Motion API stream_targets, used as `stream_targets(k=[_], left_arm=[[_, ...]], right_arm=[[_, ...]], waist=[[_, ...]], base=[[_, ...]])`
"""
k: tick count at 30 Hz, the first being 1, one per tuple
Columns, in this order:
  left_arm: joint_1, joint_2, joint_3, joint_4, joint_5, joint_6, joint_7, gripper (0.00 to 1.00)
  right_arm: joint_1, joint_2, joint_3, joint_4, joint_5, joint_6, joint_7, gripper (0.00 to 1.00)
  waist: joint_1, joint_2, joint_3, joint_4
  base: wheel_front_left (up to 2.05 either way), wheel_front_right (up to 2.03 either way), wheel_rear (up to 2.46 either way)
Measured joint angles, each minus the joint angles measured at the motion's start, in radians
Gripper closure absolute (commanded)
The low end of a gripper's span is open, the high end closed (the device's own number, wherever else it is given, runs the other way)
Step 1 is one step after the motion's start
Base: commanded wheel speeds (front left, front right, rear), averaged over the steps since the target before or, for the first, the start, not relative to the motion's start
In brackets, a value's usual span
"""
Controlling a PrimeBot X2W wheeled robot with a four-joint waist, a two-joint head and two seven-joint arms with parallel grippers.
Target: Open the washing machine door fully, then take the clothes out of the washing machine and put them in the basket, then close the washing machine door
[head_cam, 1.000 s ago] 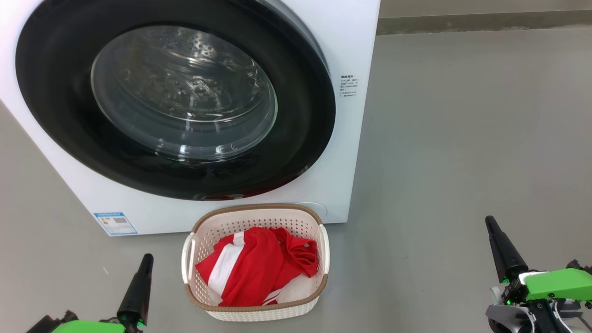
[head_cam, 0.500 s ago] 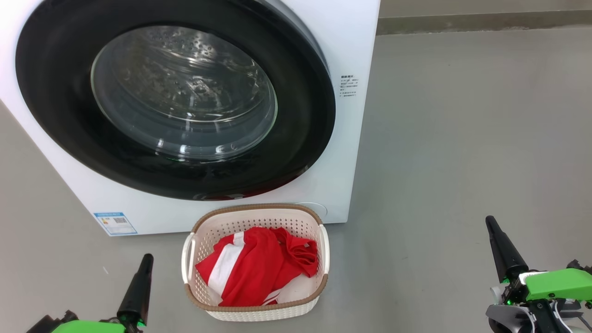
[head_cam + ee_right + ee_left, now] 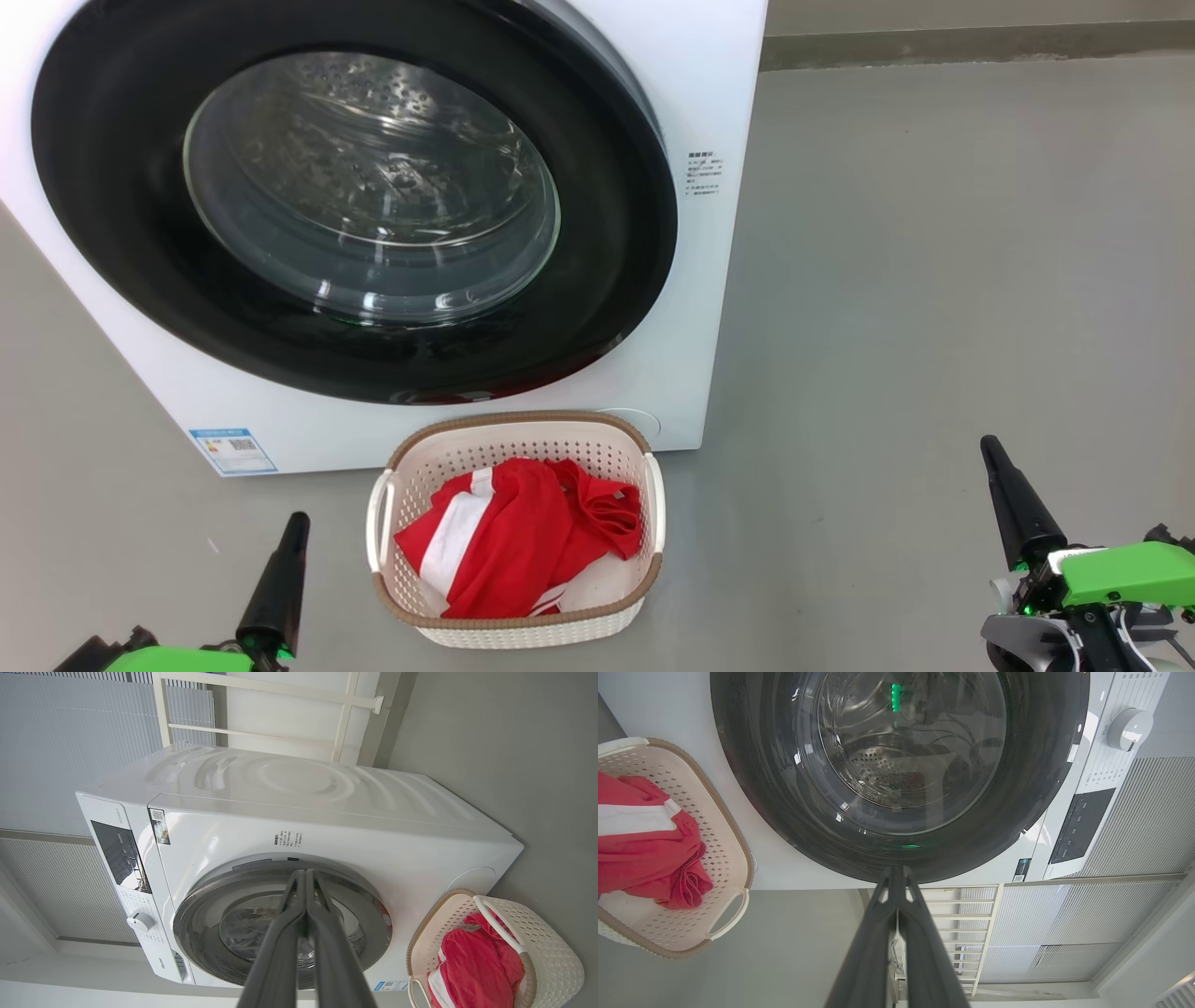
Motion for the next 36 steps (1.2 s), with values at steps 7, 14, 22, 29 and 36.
stream_targets(k=[7, 14, 22, 29, 36], left_arm=[[0.0, 0.0, 0.0, 0.0, 0.0, 0.0, 0.0, 1.0], [0.0, 0.0, 0.0, 0.0, 0.0, 0.0, 0.0, 1.0], [0.0, 0.0, 0.0, 0.0, 0.0, 0.0, 0.0, 1.0], [0.0, 0.0, 0.0, 0.0, 0.0, 0.0, 0.0, 1.0], [0.0, 0.0, 0.0, 0.0, 0.0, 0.0, 0.0, 1.0]], right_arm=[[0.0, 0.0, 0.0, 0.0, 0.0, 0.0, 0.0, 1.0], [0.0, 0.0, 0.0, 0.0, 0.0, 0.0, 0.0, 1.0], [0.0, 0.0, -0.001, 0.0, 0.0, 0.0, 0.0, 1.0], [0.0, 0.0, -0.001, 0.0, 0.0, 0.0, 0.0, 1.0], [0.0, 0.0, -0.001, 0.0, 0.0, 0.0, 0.0, 1.0]], waist=[[0.0, 0.0, 0.0, 0.0], [0.0, 0.0, 0.0, 0.0], [0.0, 0.0, 0.0, 0.0], [0.0, 0.0, 0.0, 0.0], [0.0, 0.0, 0.0, 0.0]], base=[[0.0, 0.0, 0.0], [0.0, 0.0, 0.0], [0.0, 0.0, 0.0], [0.0, 0.0, 0.0], [0.0, 0.0, 0.0]])
